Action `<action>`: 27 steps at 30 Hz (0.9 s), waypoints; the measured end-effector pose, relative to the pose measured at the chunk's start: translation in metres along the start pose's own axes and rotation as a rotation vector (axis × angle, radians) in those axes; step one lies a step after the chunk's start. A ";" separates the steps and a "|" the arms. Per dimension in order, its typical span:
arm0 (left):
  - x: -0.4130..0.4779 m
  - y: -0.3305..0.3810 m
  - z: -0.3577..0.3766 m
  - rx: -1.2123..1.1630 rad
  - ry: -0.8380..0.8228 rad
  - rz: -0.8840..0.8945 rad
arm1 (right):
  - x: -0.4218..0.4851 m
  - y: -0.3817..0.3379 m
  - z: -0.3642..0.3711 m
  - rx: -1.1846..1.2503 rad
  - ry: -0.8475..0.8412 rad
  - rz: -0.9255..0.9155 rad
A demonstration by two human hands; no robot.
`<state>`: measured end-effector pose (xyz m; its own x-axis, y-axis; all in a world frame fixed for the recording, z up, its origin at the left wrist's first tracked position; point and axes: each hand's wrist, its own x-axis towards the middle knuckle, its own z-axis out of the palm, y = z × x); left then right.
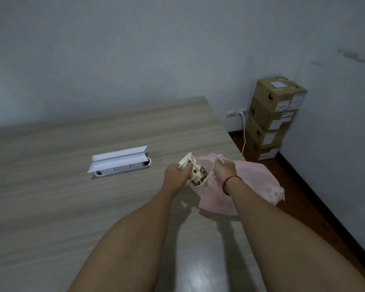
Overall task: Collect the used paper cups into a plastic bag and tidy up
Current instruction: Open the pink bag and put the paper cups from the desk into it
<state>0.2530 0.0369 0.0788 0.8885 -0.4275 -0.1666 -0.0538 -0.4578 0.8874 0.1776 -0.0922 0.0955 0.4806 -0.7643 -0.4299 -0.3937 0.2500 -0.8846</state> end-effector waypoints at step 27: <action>-0.001 0.000 0.067 -0.096 -0.037 -0.488 | -0.013 -0.018 -0.047 0.109 -0.137 0.082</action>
<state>0.2216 -0.0148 0.0504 0.7829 -0.2094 -0.5858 0.4079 -0.5383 0.7375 0.1417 -0.1150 0.1256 0.5557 -0.6522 -0.5156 -0.3525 0.3769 -0.8566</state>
